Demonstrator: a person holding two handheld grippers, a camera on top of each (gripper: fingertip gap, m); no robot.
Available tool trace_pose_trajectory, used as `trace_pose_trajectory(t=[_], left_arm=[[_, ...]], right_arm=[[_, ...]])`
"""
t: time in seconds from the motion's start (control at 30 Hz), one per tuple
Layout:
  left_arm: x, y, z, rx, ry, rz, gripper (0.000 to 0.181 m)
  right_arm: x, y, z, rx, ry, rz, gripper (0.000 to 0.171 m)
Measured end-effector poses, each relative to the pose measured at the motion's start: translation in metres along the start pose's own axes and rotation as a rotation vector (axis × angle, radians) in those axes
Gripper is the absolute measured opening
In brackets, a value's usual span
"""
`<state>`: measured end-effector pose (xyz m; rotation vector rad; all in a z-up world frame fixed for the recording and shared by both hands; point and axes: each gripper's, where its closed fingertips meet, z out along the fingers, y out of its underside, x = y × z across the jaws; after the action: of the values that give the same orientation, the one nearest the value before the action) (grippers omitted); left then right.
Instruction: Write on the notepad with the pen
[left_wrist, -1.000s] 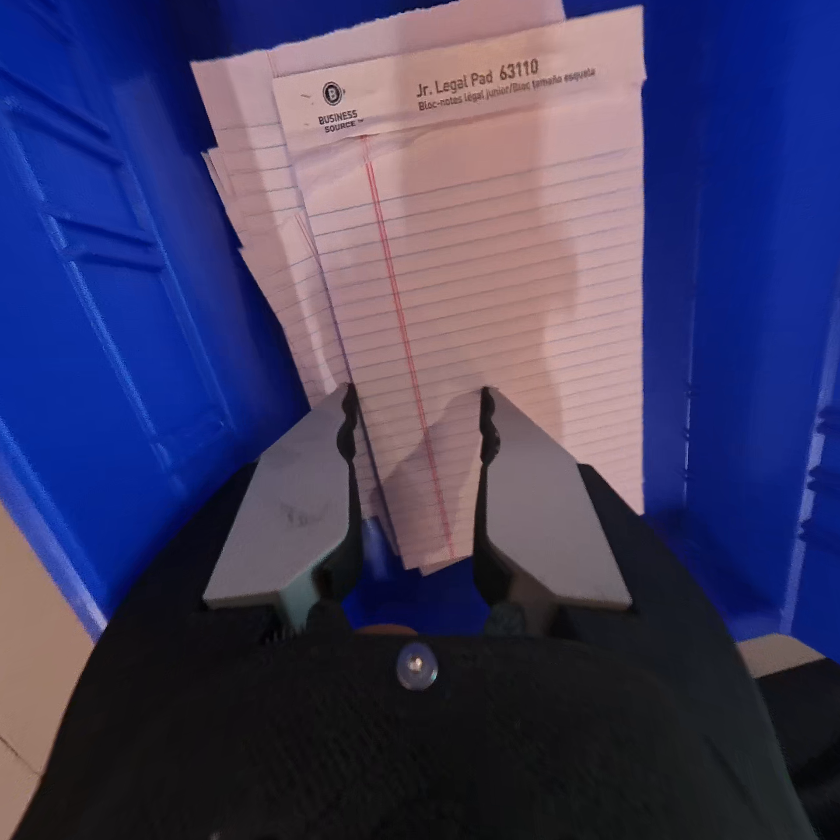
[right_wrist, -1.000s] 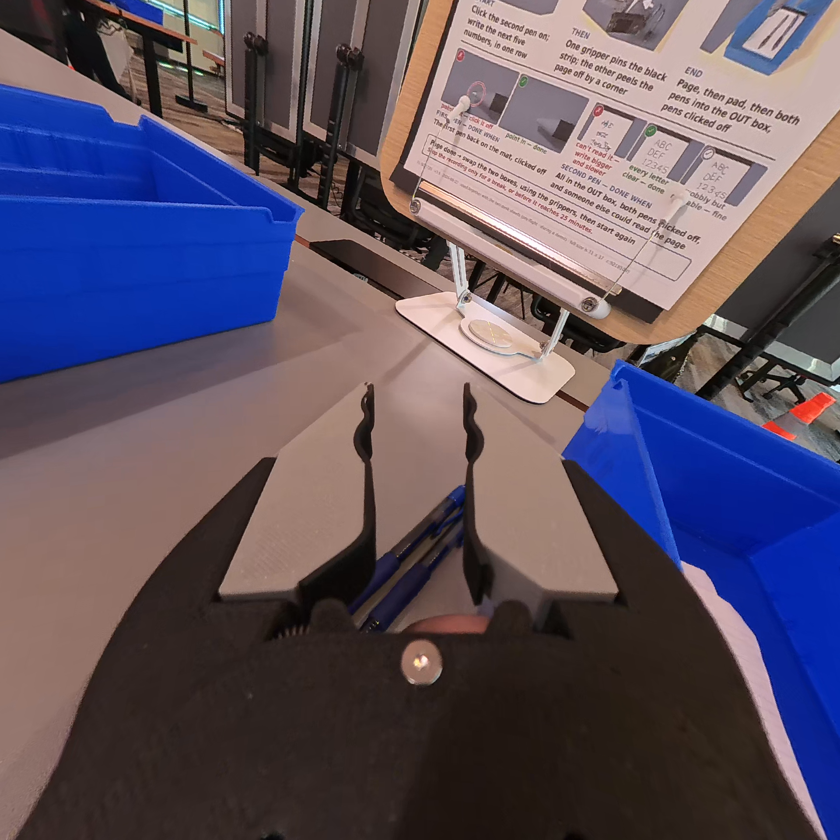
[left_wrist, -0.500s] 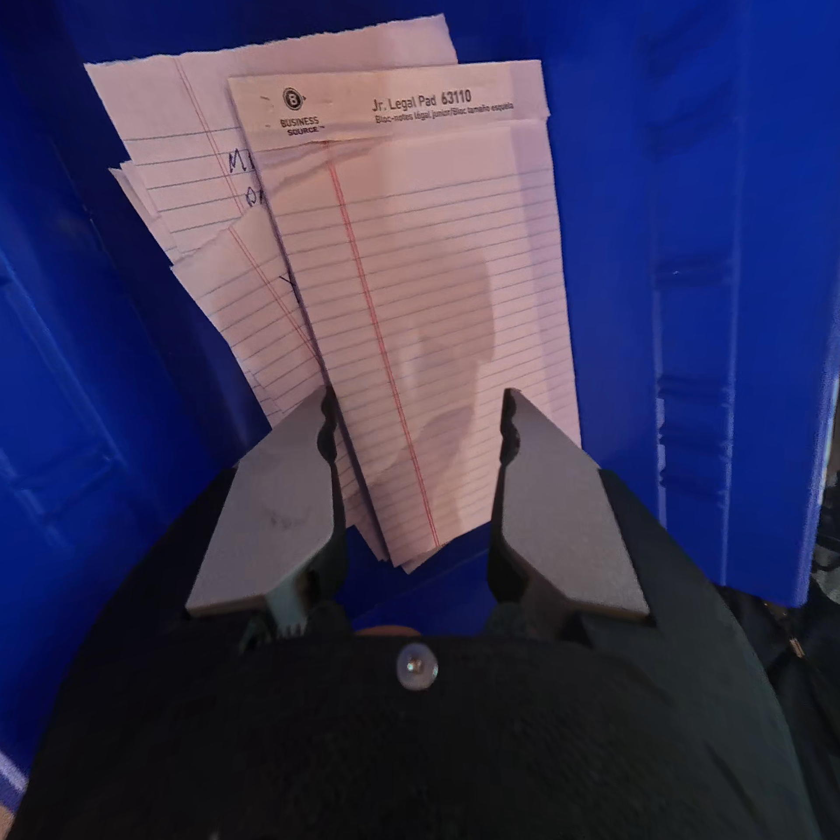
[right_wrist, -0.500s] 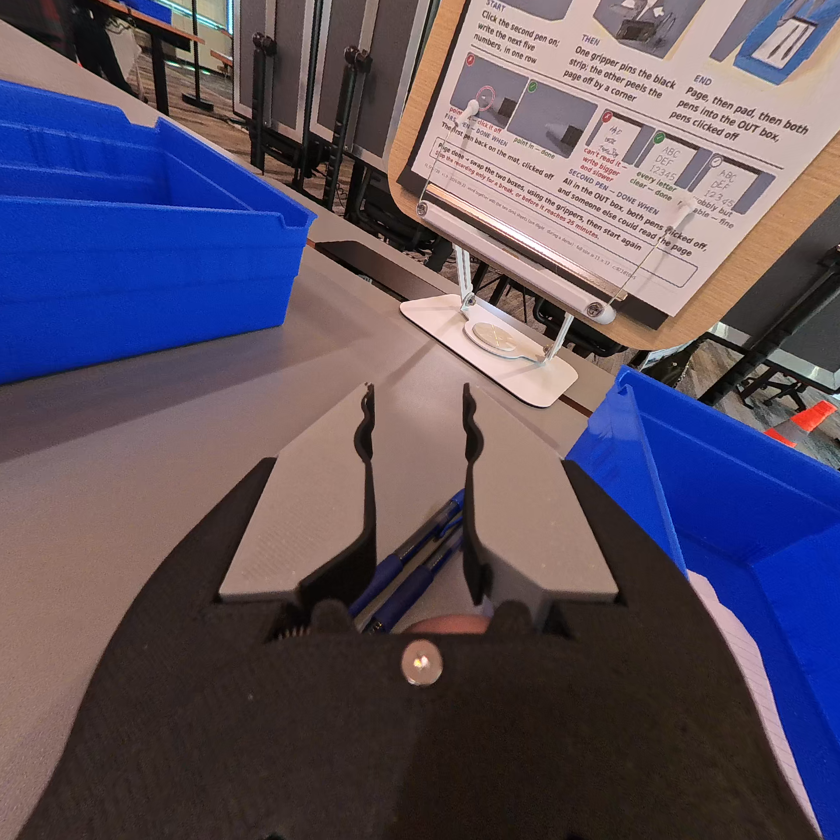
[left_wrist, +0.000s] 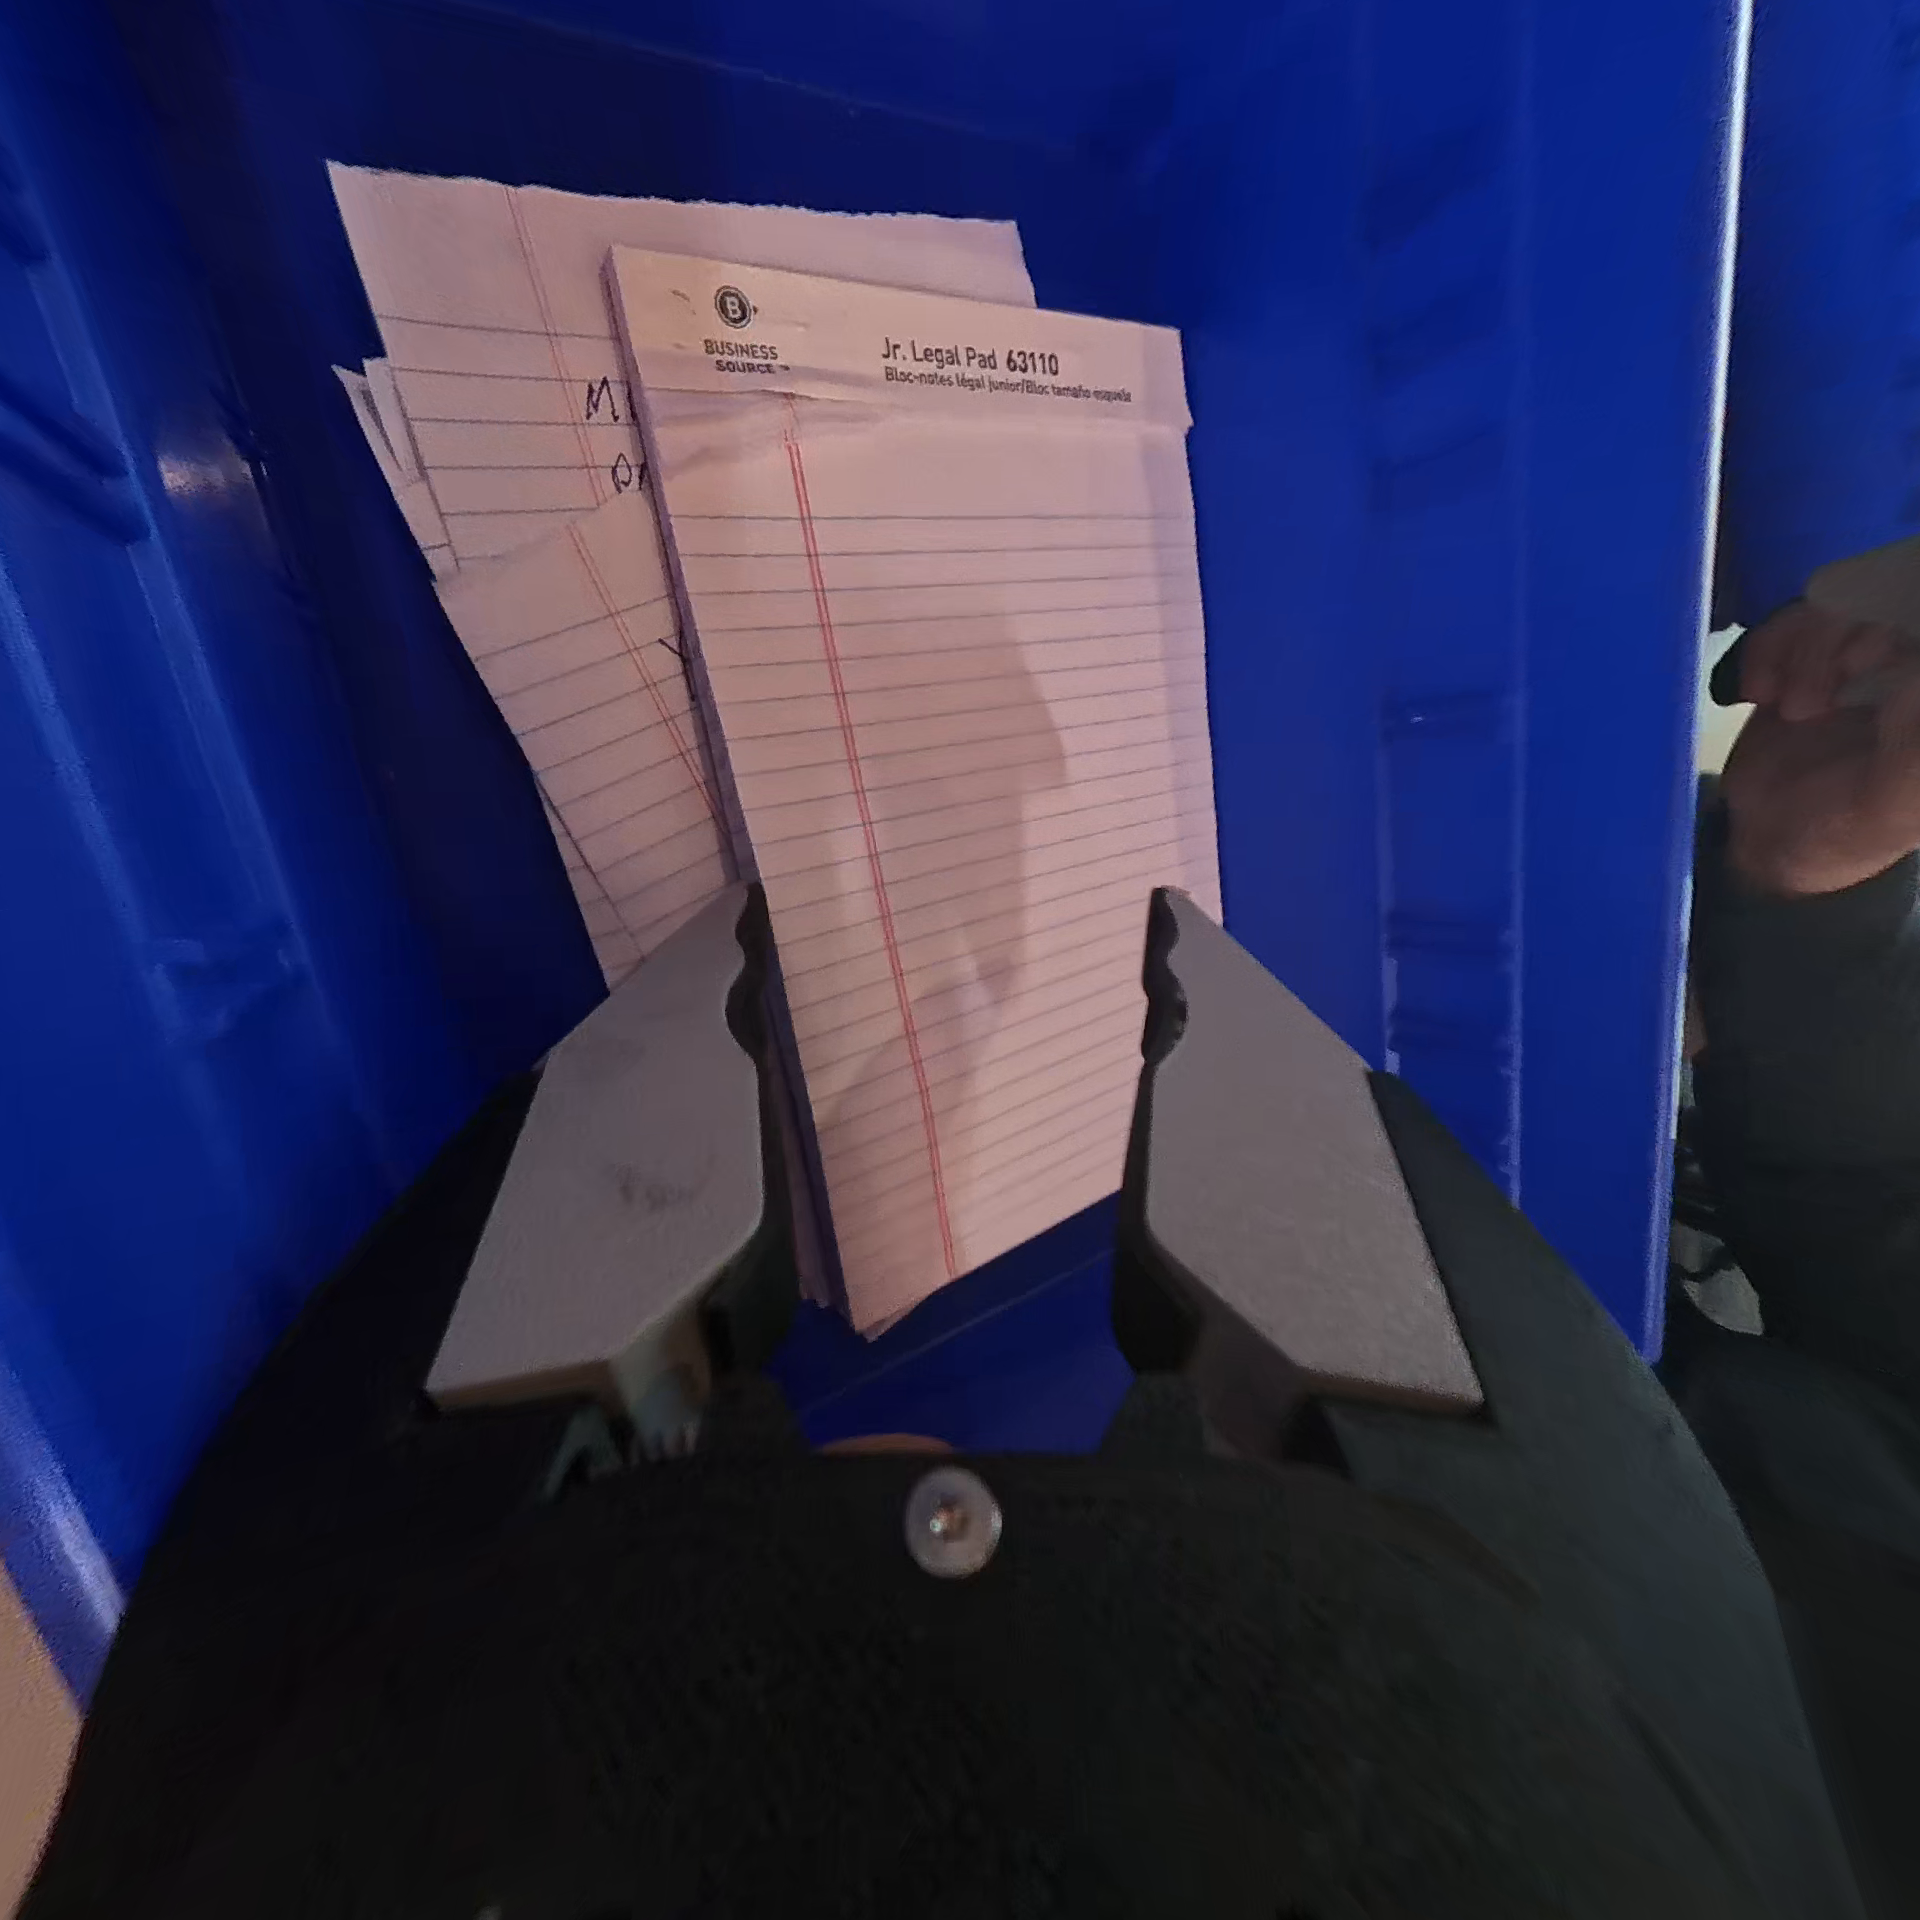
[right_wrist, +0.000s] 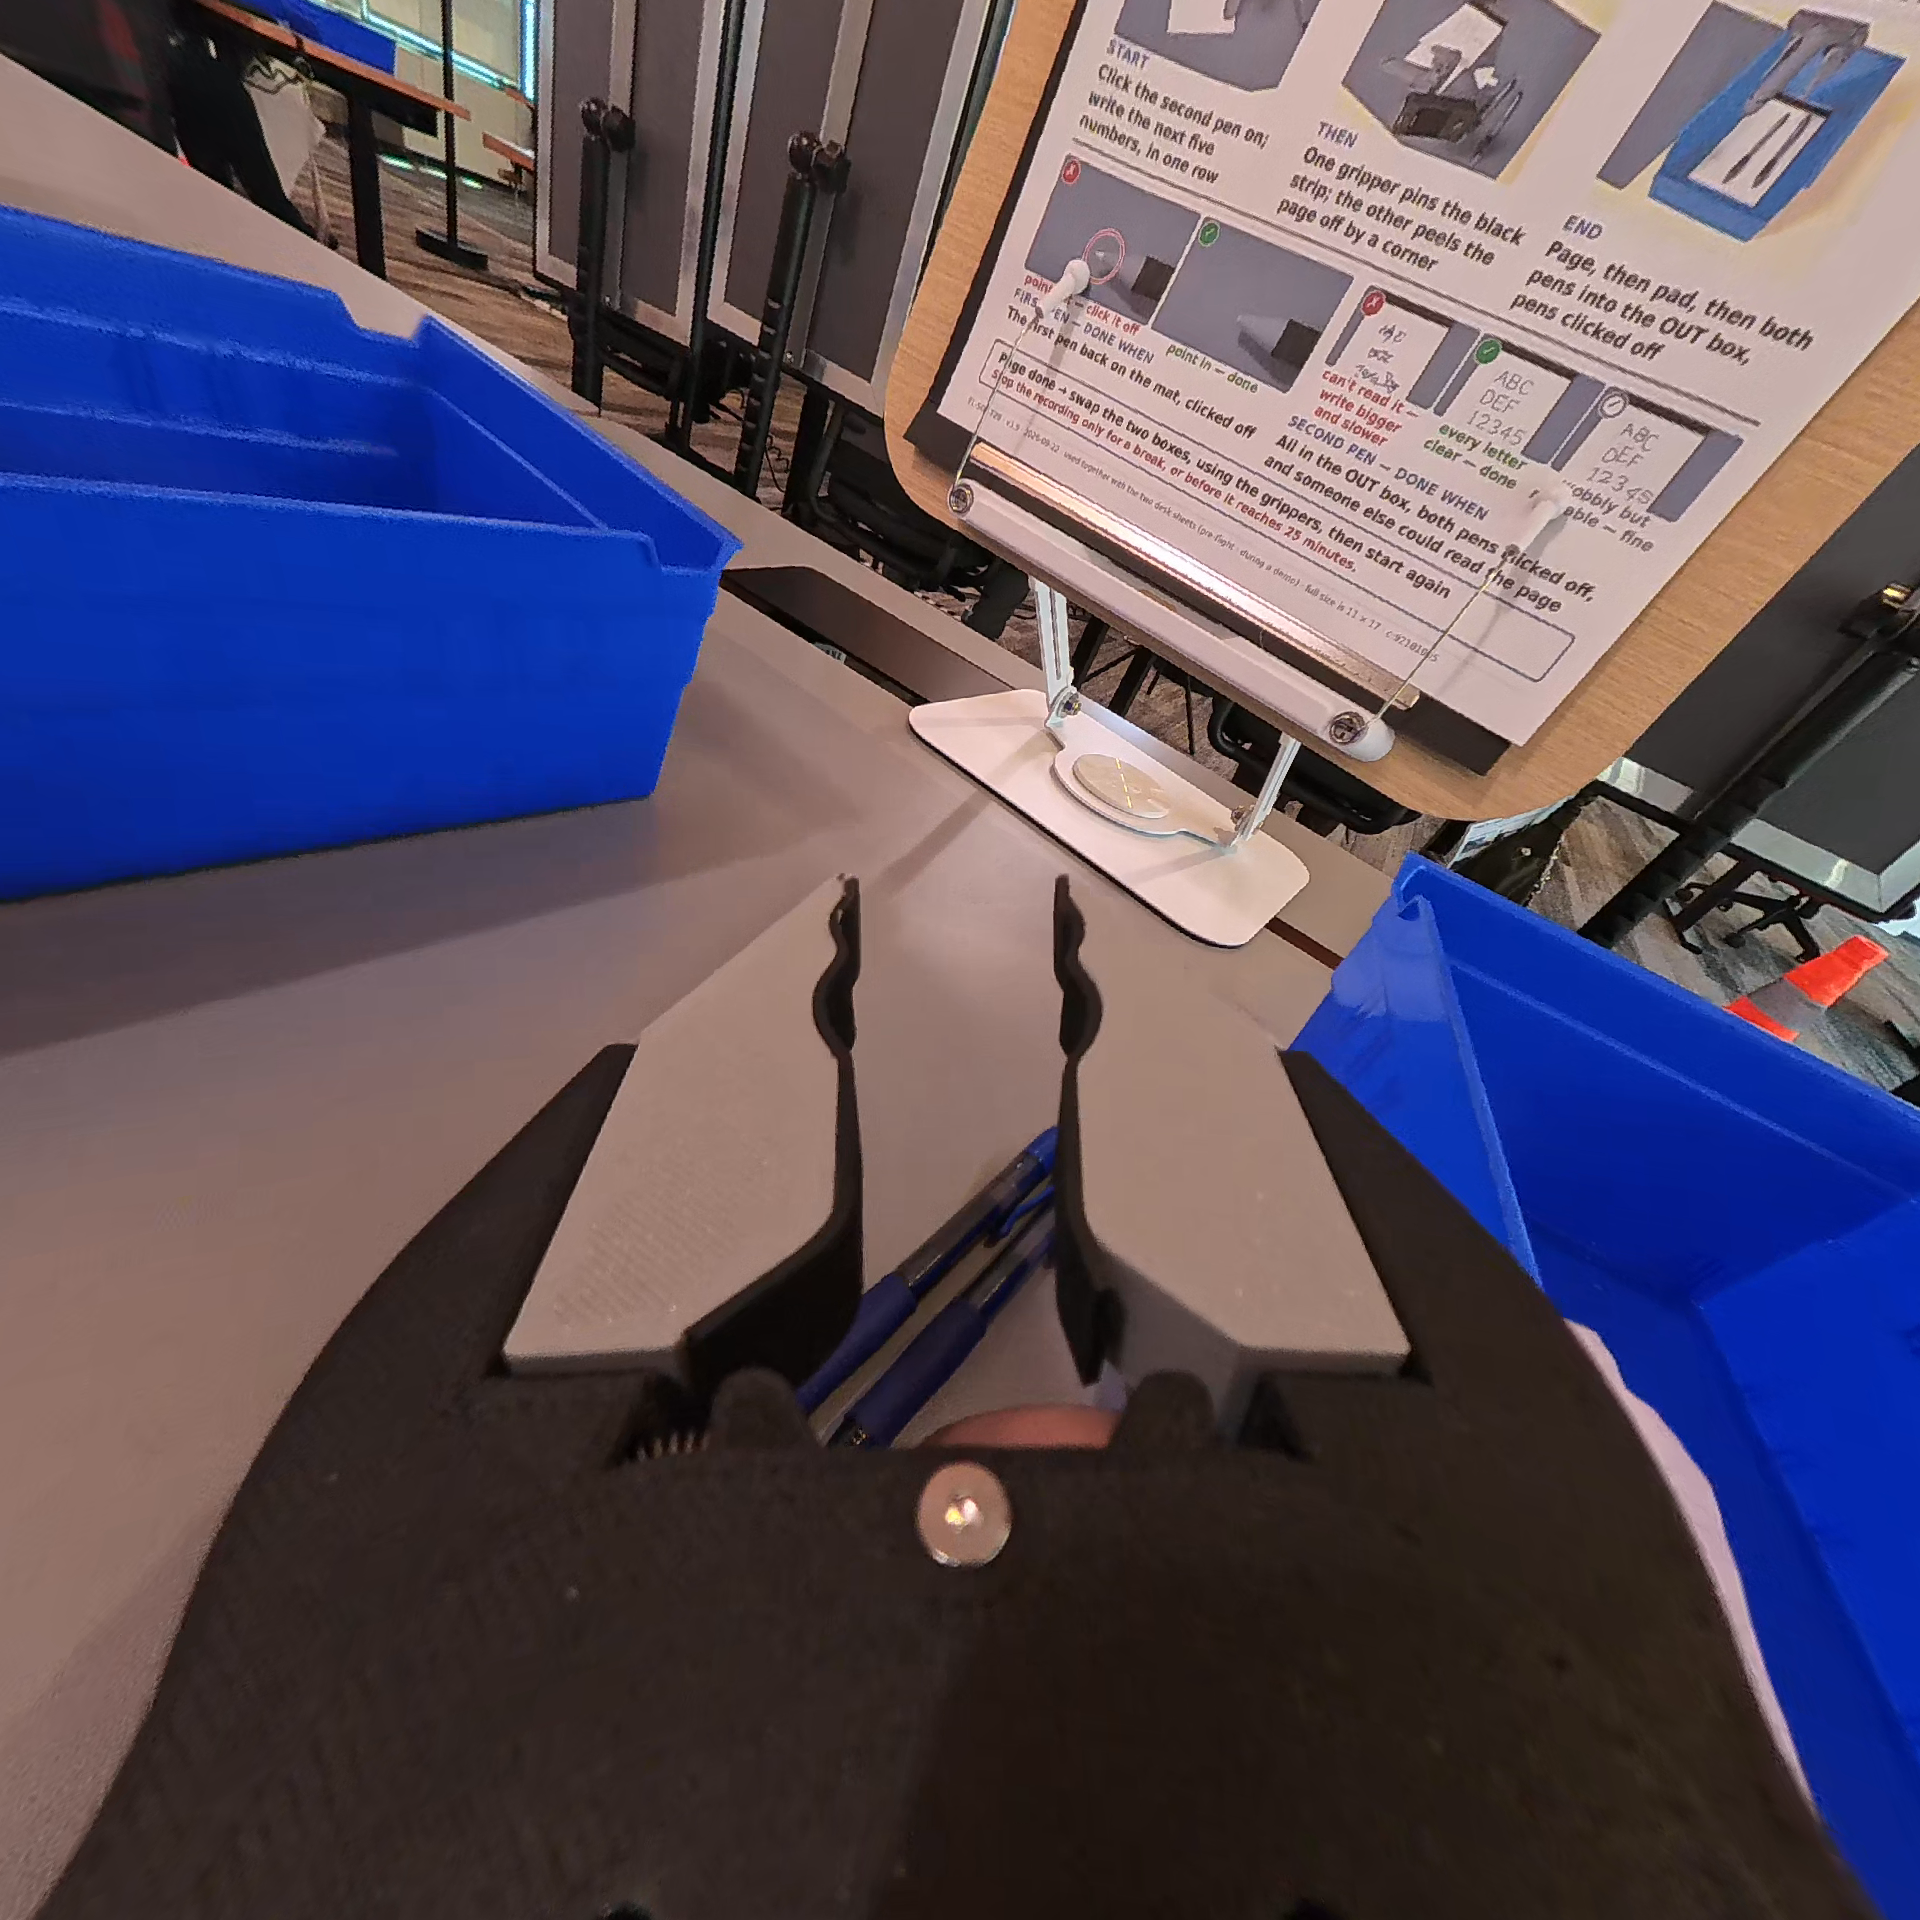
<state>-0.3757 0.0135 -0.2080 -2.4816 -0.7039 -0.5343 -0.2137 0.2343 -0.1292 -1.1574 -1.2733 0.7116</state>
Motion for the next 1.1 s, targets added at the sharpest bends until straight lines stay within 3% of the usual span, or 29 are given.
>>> trace_pose_trajectory(t=[0.2, 0.37, 0.43, 0.7, 0.77, 0.87, 1.0, 1.1], left_arm=[[0.004, -0.003, -0.004, 0.020, 0.033, -0.005, 0.073], [0.015, -0.013, -0.016, 0.101, 0.135, -0.033, 0.054], [0.019, -0.011, -0.014, 0.087, 0.163, -0.040, 0.054], [0.010, 0.009, 0.003, -0.029, 0.071, 0.009, 0.052], [0.008, 0.012, 0.004, -0.047, 0.044, 0.026, 0.042], [-0.001, 0.010, 0.003, -0.038, -0.020, 0.067, 0.004], [0.000, 0.011, 0.005, -0.046, -0.018, 0.098, 0.002], [0.013, 0.000, -0.005, 0.024, 0.071, 0.090, 0.002]], right_arm=[[0.000, -0.002, -0.001, 0.012, 0.001, -0.005, 0.033], [-0.001, -0.002, -0.001, 0.012, -0.003, -0.007, 0.033], [-0.002, -0.002, -0.001, 0.011, -0.003, -0.008, 0.033], [-0.002, -0.002, -0.001, 0.011, -0.003, -0.007, 0.033], [-0.002, -0.002, -0.001, 0.012, -0.002, -0.010, 0.033], [-0.002, -0.003, -0.001, 0.014, -0.002, -0.009, 0.033], [-0.002, -0.003, -0.001, 0.012, -0.004, -0.009, 0.033], [-0.002, -0.003, -0.001, 0.014, -0.005, -0.011, 0.033]])
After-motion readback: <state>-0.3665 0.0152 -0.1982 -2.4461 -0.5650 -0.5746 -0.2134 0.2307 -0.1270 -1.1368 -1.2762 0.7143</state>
